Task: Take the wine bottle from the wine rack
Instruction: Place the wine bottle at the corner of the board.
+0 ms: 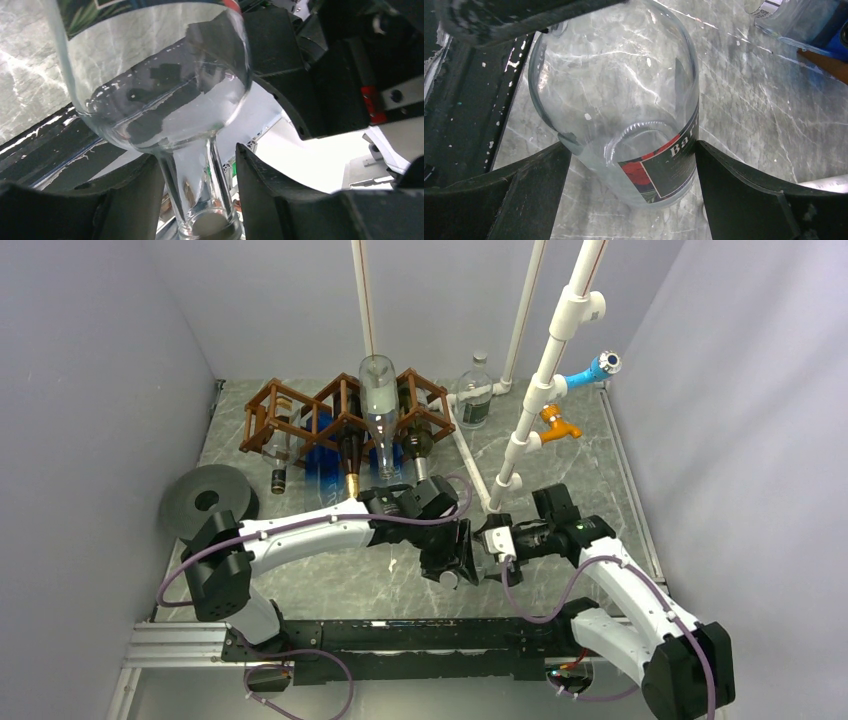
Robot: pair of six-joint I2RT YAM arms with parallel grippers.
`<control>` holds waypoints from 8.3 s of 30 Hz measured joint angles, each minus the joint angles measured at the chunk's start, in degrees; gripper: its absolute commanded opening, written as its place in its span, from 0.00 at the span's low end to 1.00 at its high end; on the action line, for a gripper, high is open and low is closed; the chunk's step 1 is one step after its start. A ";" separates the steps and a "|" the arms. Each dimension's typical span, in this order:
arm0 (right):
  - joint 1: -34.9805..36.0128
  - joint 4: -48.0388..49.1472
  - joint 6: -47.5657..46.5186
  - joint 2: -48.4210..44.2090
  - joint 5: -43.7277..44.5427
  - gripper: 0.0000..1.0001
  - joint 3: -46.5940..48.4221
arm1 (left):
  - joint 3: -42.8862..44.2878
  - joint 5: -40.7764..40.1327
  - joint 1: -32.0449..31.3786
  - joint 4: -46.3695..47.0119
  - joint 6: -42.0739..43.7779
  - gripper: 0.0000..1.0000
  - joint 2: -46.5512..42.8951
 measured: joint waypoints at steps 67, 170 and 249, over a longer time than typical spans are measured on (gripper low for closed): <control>-15.56 -23.47 -5.66 3.58 -6.64 0.99 9.33 | -8.31 10.51 7.17 17.20 13.27 0.92 -13.29; -48.70 -18.91 28.41 7.61 2.58 0.00 33.53 | -16.83 -36.44 26.75 15.76 72.06 1.00 -42.77; -34.51 40.11 74.36 48.83 31.71 0.90 56.70 | -26.49 -41.16 32.24 22.62 77.96 0.99 -47.04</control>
